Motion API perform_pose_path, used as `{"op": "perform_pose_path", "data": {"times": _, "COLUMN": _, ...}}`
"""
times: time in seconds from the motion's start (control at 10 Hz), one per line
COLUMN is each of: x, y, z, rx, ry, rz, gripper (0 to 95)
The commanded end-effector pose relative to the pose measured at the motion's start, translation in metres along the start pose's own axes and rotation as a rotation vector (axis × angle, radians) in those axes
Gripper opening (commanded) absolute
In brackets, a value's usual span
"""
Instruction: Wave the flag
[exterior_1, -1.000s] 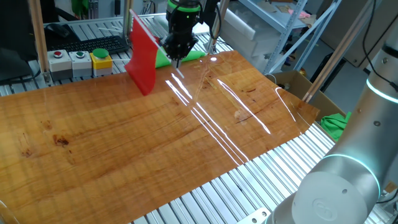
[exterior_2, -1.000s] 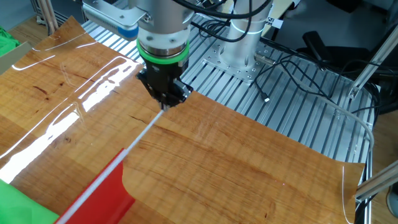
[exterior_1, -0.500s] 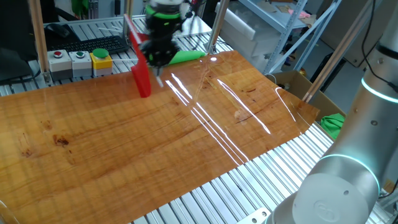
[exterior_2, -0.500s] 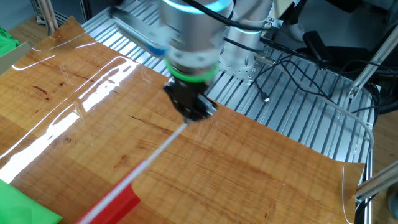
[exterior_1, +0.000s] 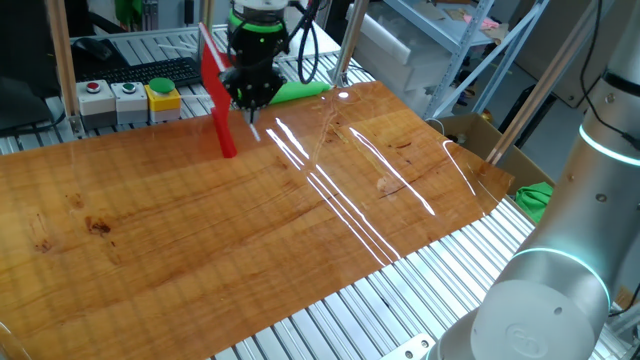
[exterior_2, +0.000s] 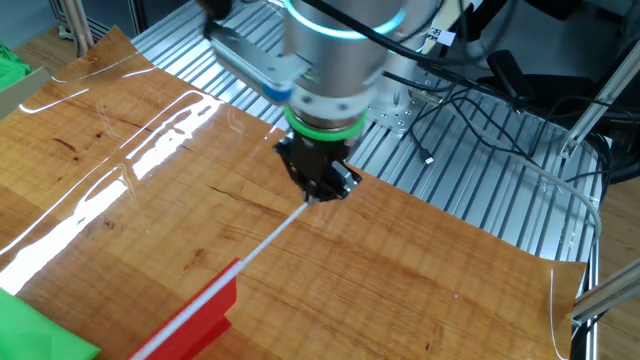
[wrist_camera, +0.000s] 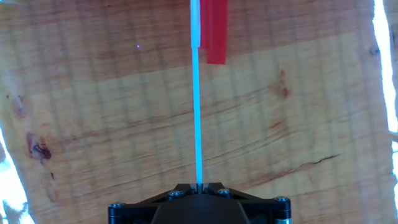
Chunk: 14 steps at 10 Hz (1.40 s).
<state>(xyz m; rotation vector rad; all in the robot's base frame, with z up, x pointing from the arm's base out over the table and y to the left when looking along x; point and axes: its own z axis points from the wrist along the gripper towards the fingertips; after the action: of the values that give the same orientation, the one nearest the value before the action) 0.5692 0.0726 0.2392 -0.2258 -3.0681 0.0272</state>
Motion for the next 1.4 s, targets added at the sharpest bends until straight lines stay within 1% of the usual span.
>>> {"op": "perform_pose_path", "data": {"times": 0.1, "x": -0.010, "y": -0.023, "z": -0.002, "rx": -0.007, "ry": 0.010, "rz": -0.022, "gripper": 0.0}}
{"op": "perform_pose_path", "data": {"times": 0.3, "x": -0.016, "y": -0.046, "z": -0.004, "rx": -0.006, "ry": 0.023, "rz": -0.031, "gripper": 0.0}}
{"op": "perform_pose_path", "data": {"times": 0.4, "x": -0.019, "y": -0.052, "z": -0.003, "rx": -0.002, "ry": 0.021, "rz": -0.029, "gripper": 0.0}}
{"op": "perform_pose_path", "data": {"times": 0.5, "x": -0.023, "y": -0.059, "z": -0.001, "rx": 0.001, "ry": 0.027, "rz": -0.023, "gripper": 0.0}}
{"op": "perform_pose_path", "data": {"times": 0.6, "x": -0.024, "y": -0.065, "z": -0.001, "rx": 0.002, "ry": 0.036, "rz": -0.014, "gripper": 0.0}}
{"op": "perform_pose_path", "data": {"times": 0.7, "x": -0.026, "y": -0.070, "z": -0.001, "rx": -0.001, "ry": 0.039, "rz": 0.015, "gripper": 0.0}}
{"op": "perform_pose_path", "data": {"times": 0.8, "x": -0.026, "y": -0.070, "z": -0.001, "rx": 0.010, "ry": 0.044, "rz": 0.035, "gripper": 0.0}}
{"op": "perform_pose_path", "data": {"times": 0.9, "x": -0.027, "y": -0.071, "z": 0.000, "rx": 0.010, "ry": 0.058, "rz": 0.053, "gripper": 0.0}}
{"op": "perform_pose_path", "data": {"times": 1.2, "x": -0.028, "y": -0.071, "z": 0.000, "rx": 0.015, "ry": 0.087, "rz": 0.097, "gripper": 0.0}}
{"op": "perform_pose_path", "data": {"times": 1.4, "x": -0.028, "y": -0.071, "z": 0.000, "rx": 0.016, "ry": 0.088, "rz": 0.111, "gripper": 0.0}}
